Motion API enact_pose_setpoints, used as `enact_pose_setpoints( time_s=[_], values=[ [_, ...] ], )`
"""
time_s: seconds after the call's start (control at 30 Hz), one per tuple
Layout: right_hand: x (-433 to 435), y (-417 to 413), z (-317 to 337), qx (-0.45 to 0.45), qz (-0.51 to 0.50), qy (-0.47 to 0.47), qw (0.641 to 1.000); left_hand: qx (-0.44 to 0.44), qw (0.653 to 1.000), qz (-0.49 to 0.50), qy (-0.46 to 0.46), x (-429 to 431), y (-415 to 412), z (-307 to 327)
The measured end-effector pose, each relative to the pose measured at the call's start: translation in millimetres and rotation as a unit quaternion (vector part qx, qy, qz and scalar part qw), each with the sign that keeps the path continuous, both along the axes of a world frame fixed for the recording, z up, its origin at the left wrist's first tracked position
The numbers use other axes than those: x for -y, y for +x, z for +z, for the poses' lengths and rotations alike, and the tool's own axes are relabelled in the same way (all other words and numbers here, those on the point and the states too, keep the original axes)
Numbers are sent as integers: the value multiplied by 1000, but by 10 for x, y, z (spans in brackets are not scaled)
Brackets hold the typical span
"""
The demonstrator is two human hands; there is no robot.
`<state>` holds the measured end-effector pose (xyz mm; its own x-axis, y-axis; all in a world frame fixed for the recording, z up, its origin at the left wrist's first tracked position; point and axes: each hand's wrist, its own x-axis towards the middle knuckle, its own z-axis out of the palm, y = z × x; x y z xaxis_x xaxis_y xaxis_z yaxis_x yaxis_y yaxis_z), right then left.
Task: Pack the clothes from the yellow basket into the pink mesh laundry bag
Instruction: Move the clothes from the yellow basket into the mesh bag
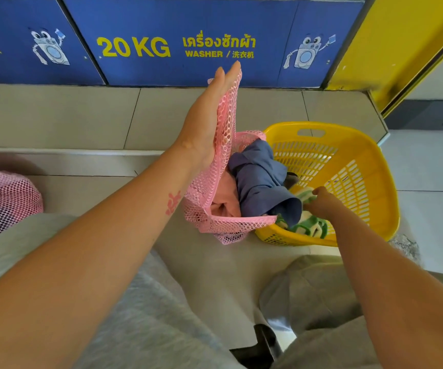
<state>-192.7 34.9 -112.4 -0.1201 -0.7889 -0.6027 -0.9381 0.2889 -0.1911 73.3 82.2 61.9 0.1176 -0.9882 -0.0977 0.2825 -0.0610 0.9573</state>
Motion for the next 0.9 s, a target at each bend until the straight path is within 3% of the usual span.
enact_pose_setpoints(
  time_s=[0.57,0.77,0.9],
  values=[
    [400,63,-744,1,-13,140,990,43,998,-6,37,445,-206,-300],
    [427,90,-904,-56,59,146,986,47,998,1,42,507,-216,-360],
    [438,81,-865,-12,32,81,996,40,997,6,58,540,-222,-357]
  ],
)
